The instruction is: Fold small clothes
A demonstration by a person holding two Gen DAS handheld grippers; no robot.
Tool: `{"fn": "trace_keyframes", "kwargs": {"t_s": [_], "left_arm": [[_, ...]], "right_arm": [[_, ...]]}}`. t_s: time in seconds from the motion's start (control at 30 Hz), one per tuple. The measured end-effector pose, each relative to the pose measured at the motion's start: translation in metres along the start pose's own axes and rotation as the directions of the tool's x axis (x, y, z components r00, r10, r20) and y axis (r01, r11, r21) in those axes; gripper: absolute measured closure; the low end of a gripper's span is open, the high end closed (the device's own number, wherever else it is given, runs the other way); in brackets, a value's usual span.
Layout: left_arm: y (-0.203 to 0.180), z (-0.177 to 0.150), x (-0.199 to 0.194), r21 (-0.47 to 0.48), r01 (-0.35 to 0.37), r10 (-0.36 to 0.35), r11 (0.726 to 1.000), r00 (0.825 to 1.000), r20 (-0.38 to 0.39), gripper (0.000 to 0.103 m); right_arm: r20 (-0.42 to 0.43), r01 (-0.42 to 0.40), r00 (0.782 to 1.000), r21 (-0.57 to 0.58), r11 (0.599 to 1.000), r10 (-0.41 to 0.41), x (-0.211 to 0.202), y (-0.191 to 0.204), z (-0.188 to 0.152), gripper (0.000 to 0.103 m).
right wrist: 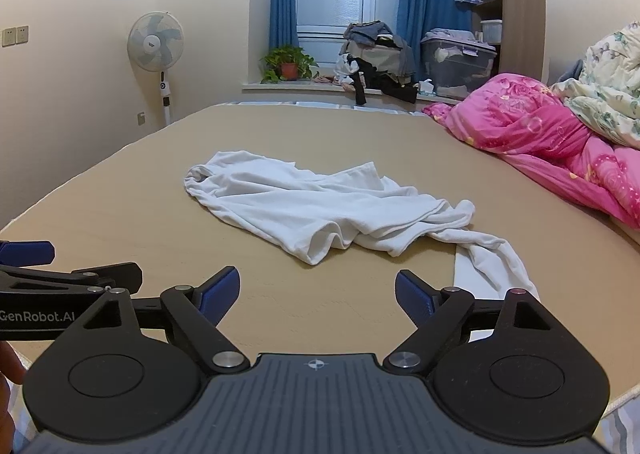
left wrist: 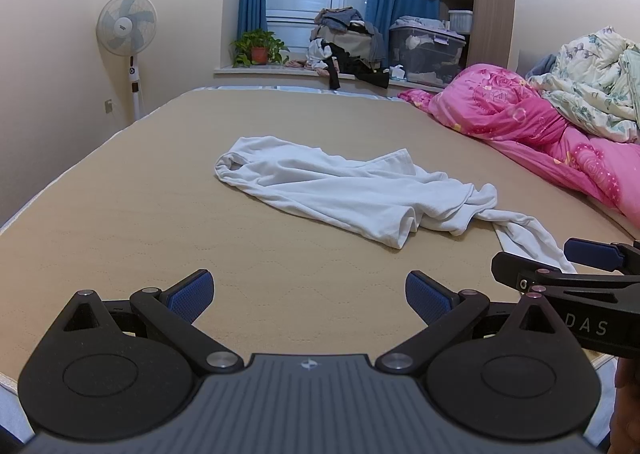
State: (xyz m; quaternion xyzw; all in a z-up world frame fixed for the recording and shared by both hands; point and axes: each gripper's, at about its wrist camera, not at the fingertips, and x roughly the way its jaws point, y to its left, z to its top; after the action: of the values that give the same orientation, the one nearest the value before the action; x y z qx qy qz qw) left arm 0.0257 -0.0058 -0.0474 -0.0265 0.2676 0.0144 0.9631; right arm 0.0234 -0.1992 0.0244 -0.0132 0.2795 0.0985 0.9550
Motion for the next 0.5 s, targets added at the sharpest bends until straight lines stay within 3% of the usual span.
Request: {"fn": "trace_keyframes", "kwargs": {"t_s": [0.5], "left_arm": [[0.0001, 0.0001, 0.0000, 0.000, 0.001, -0.001, 1.000, 1.000, 0.000, 0.001]], "right_arm": [[0.005, 0.000, 1.000, 0.000, 1.000, 0.000, 0.0045, 0.0007, -0.0016, 0.019]]}}
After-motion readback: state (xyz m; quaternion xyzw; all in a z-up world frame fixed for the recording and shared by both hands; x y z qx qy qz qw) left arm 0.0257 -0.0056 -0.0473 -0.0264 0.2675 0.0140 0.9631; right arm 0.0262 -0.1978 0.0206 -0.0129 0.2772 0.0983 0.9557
